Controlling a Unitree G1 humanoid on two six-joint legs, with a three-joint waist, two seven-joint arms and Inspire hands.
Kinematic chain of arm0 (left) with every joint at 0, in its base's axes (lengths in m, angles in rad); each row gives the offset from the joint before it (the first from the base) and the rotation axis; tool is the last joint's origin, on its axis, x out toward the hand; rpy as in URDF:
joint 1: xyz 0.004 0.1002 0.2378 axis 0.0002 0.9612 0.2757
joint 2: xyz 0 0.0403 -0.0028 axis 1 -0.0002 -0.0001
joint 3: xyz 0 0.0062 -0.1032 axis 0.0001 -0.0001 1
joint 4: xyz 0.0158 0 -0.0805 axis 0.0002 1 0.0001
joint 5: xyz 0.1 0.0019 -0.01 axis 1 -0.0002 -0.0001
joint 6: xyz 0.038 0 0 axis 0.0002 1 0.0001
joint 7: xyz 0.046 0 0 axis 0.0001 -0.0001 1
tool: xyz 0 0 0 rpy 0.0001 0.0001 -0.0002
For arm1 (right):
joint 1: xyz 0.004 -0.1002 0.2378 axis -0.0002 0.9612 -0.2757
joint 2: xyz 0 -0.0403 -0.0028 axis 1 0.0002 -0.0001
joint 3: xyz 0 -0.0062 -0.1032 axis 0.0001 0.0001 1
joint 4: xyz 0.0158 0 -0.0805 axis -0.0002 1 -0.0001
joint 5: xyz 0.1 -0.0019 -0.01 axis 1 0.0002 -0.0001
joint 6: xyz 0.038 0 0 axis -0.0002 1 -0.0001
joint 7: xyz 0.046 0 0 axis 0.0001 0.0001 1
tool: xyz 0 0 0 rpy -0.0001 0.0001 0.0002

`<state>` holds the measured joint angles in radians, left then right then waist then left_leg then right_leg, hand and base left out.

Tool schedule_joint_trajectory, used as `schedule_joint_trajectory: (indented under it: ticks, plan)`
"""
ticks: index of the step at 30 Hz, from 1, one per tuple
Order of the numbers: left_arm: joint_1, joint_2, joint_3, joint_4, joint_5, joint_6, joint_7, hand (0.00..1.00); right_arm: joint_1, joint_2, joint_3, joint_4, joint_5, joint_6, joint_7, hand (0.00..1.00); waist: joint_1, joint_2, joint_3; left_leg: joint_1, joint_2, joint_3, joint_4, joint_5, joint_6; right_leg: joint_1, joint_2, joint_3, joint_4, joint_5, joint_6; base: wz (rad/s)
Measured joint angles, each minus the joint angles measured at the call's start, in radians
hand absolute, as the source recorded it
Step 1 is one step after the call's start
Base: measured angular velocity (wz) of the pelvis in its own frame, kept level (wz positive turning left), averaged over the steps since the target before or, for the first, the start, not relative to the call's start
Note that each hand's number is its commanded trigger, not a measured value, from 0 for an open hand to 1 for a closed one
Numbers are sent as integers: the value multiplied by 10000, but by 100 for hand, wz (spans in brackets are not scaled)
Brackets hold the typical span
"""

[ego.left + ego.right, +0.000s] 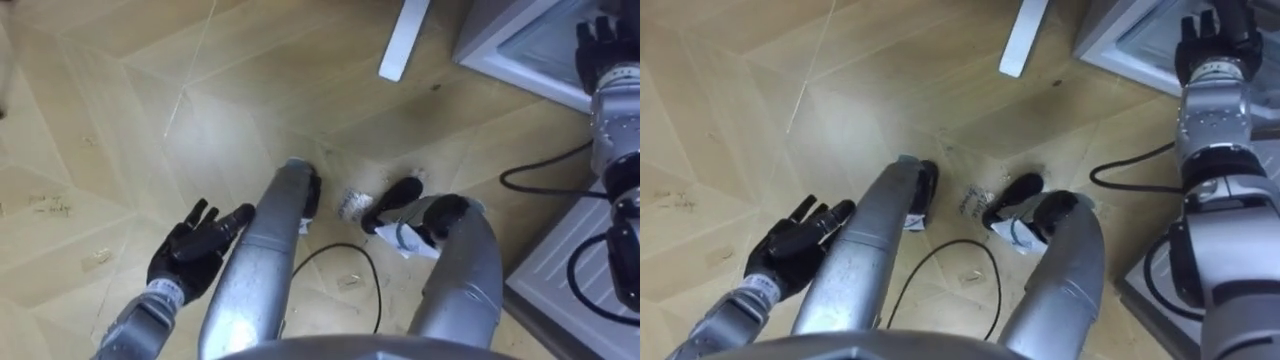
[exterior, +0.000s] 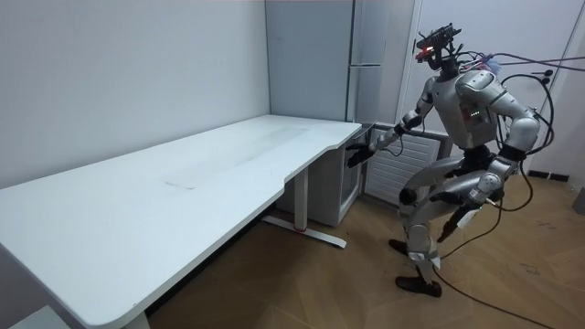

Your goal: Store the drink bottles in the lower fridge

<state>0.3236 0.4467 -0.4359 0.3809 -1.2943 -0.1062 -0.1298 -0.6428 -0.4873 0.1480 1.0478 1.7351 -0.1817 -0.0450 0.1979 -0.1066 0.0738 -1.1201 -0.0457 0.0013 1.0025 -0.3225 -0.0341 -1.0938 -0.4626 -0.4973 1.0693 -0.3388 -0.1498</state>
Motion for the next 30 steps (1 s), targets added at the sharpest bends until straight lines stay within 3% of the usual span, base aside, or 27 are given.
schedule_joint_trajectory:
  ticks: [5, 7, 12, 14, 19, 21, 24, 26, 30]
  plan:
    - [44, 3, 131, 6, 69, 2, -363, 0, -7, -1, 165, 13, -15, 275, 19, 0, 56, -22, 0, 405, -12, -286, -999, 336, -152, 669, -39, -742, -749, 138, 279, 20]
    - [45, 0, 120, 13, 195, 61, -360, 0, -8, -5, 130, 12, -25, 284, 20, 0, 104, -30, 1, 463, -1, -319, -1331, 499, -193, 715, 14, -816, -961, 223, 429, 18]
    - [46, 5, 193, 8, 425, 129, -359, 0, -10, -58, 120, 12, -76, 316, 24, 0, 364, -51, 1, 572, 36, -450, -1996, 515, -217, 918, 107, -1210, -1544, 400, 732, 11]
    - [61, 27, 221, 10, 425, 135, -354, 0, -9, -61, 120, 14, -78, 467, 25, 0, 467, -87, 8, 655, 150, -425, -2194, 621, -364, 991, 188, -1240, -1685, 439, 776, 15]
    - [72, 27, 227, 112, 590, 140, -385, 0, -37, -111, 171, 67, -142, 866, 268, 0, 568, -217, 7, 724, 184, -479, -2517, 772, -298, 1191, 176, -1616, -1991, 430, 763, 3]
    - [71, 36, 221, 228, 745, 203, -416, 0, -85, -129, 174, 172, -234, 885, 454, 0, 573, -220, 8, 799, 170, -586, -2736, 913, -333, 1386, 173, -1909, -2218, 477, 794, 0]
    - [48, 46, 248, 353, 909, 218, -483, 0, -84, -180, 178, 392, -571, 970, 657, 0, 526, -237, 12, 972, 161, -580, -2992, 1068, -294, 1563, 195, -1961, -2408, 563, 939, 10]
    - [-16, 46, 329, 376, 1124, 205, -613, 0, -84, -319, 178, 394, -622, 970, 696, 0, 548, -237, 12, 1020, 183, -592, -3441, 1266, -252, 1576, 396, -1961, -2846, 640, 1065, 10]
    - [-11, 4, 329, 516, 1297, 223, -790, 0, -85, -412, 185, 694, -947, 1036, 963, 0, 598, -216, 10, 1309, 181, -588, -3829, 1364, -242, 1852, 502, -2100, -3327, 627, 1034, -1]
